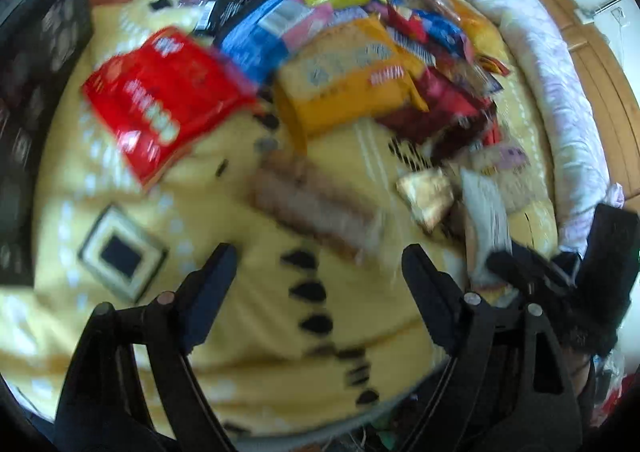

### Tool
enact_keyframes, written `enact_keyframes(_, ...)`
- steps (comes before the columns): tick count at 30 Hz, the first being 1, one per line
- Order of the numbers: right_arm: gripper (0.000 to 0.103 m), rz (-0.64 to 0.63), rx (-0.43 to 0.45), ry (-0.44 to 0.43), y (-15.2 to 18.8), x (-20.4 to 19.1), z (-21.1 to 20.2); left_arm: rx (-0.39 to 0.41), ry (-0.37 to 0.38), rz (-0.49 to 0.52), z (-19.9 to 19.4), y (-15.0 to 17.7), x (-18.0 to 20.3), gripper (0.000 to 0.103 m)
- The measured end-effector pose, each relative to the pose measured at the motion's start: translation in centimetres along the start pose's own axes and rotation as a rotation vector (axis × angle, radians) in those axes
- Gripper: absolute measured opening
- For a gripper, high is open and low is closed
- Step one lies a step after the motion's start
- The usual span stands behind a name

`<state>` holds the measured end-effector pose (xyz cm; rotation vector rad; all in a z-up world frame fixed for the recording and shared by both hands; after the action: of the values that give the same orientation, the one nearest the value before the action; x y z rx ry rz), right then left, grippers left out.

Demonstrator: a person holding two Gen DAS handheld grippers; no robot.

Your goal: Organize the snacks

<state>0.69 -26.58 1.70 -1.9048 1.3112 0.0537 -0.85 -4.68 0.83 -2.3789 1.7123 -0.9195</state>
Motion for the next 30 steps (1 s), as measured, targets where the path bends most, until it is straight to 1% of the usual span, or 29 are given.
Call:
enact_keyframes(2, 0.068, 0.005, -0.006, -0.015, 0.2, 0.2, 0.2, 0.015, 0.003, 0.041, 1.1, -1.1, 0.9, 0.085)
enact_keyframes(3, 0.068, 0.008, -0.007, -0.020, 0.3, 0.1, 0.5, 0.050, 0.029, 0.073, 1.0, -1.8, 1.5, 0.085)
enact_keyframes(4, 0.068, 0.013, -0.010, -0.027, 0.5, 0.2, 0.7, 0.104, 0.060, 0.129, 0.9, -2.4, 2.5, 0.085)
enact_keyframes(6, 0.068, 0.021, -0.011, -0.038, 0.7, 0.4, 0.8, 0.173, 0.061, 0.200, 0.3, -2.8, 3.6, 0.086)
enact_keyframes(7, 0.068, 0.025, -0.010, -0.045, 0.8, 0.4, 0.8, 0.186, 0.051, 0.200, 0.1, -2.8, 3.8, 0.089)
enact_keyframes(8, 0.068, 0.028, -0.007, -0.051, 0.9, 0.5, 0.8, 0.186, 0.034, 0.181, 0.0, -2.6, 3.6, 0.093)
enact_keyframes(9, 0.068, 0.032, -0.004, -0.058, 0.9, 0.6, 0.7, 0.181, 0.014, 0.159, 0.0, -2.4, 3.4, 0.094)
enact_keyframes(11, 0.069, 0.044, -0.001, -0.071, 1.0, 0.7, 0.6, 0.167, -0.030, 0.093, 0.3, -2.0, 2.5, 0.094)
enact_keyframes(12, 0.069, 0.049, 0.000, -0.076, 0.9, 0.8, 0.6, 0.156, -0.040, 0.065, 0.5, -1.4, 2.1, 0.094)
enact_keyframes(14, 0.069, 0.059, 0.001, -0.086, 1.0, 1.0, 0.6, 0.128, -0.059, 0.021, 1.0, -1.4, 1.2, 0.094)
enact_keyframes(16, 0.069, 0.067, 0.001, -0.092, 0.9, 1.3, 0.4, 0.141, -0.078, 0.040, 1.1, -1.4, 1.4, 0.094)
enact_keyframes(19, 0.069, 0.078, 0.002, -0.099, 0.9, 1.4, 0.2, 0.183, -0.073, 0.083, 1.3, -1.6, 2.6, 0.094)
enact_keyframes(20, 0.069, 0.081, 0.003, -0.099, 0.9, 1.4, 0.2, 0.185, -0.069, 0.096, 1.5, -1.6, 3.0, 0.094)
enact_keyframes(23, 0.069, 0.095, 0.011, -0.106, 0.7, 1.5, 0.0, 0.164, -0.057, 0.128, 2.7, -2.2, 4.1, 0.094)
enact_keyframes(25, 0.069, 0.101, 0.013, -0.108, 0.7, 1.6, 0.0, 0.150, -0.058, 0.112, 3.3, -2.8, 3.9, 0.094)
enact_keyframes(26, 0.069, 0.103, 0.011, -0.107, 0.8, 1.7, 0.0, 0.136, -0.067, 0.103, 3.6, -3.0, 3.4, 0.096)
enact_keyframes(27, 0.069, 0.103, 0.010, -0.106, 0.8, 1.7, 0.1, 0.129, -0.093, 0.101, 3.9, -3.2, 3.1, 0.096)
enact_keyframes(28, 0.069, 0.102, 0.009, -0.104, 0.9, 1.7, 0.1, 0.141, -0.138, 0.107, 3.8, -3.3, 2.7, 0.096)
enact_keyframes(29, 0.069, 0.103, 0.007, -0.104, 0.8, 1.8, 0.1, 0.158, -0.167, 0.117, 3.4, -3.4, 2.3, 0.096)
enact_keyframes(30, 0.069, 0.103, 0.008, -0.103, 0.9, 1.7, 0.1, 0.166, -0.180, 0.120, 3.0, -3.2, 1.8, 0.096)
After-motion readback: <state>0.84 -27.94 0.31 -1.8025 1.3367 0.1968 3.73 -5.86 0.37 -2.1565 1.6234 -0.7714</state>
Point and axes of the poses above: each gripper's, at about its wrist camera, not at the fingertips, and z roughly the way its jaws point, x to its right, y to its underside, the point moved 3 cm from there along z, roughly the way its jaws point, and after that the axes turned 8 degrees about x, right-handed, at the moved point
